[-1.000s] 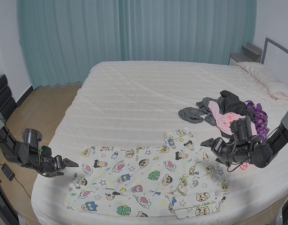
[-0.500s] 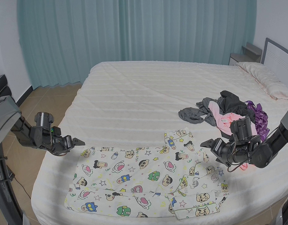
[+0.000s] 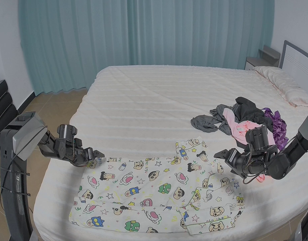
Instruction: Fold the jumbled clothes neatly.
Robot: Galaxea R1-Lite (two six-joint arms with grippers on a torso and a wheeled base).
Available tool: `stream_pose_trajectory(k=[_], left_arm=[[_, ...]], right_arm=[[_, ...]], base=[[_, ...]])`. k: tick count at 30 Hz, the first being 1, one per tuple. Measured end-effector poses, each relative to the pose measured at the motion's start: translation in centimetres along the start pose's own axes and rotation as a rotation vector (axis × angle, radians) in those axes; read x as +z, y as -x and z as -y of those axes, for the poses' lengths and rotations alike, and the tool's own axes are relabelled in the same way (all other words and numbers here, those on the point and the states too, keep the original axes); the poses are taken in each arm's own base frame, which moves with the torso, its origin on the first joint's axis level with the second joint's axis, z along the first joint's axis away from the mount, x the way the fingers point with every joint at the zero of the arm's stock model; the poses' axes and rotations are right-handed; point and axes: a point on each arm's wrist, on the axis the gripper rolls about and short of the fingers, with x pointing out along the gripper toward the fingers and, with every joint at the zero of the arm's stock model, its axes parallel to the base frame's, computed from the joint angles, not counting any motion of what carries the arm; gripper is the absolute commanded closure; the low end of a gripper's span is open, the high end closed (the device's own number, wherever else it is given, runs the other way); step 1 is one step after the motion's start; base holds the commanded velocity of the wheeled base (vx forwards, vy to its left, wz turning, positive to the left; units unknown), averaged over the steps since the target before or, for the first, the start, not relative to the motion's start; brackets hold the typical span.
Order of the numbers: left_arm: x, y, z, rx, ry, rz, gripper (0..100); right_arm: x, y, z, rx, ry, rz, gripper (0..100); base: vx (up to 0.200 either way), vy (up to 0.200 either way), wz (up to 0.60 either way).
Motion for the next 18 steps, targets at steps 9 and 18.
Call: stream_pose_trajectory(k=[9, 18], left_arm=[[-0.3, -0.6, 0.0, -0.002, -0.006, -0.011, 0], [-0.3, -0.8, 0.4, 0.012, -0.009, -0.006, 100]], right_arm=[[1.1, -1.2, -0.4, 0.022, 0.007, 0.013, 0], [3.4, -3.7, -0.7, 0.053, 0.072, 0.029, 0]], base=[[0.000, 0.000, 0.00], [0.000, 0.000, 0.00]])
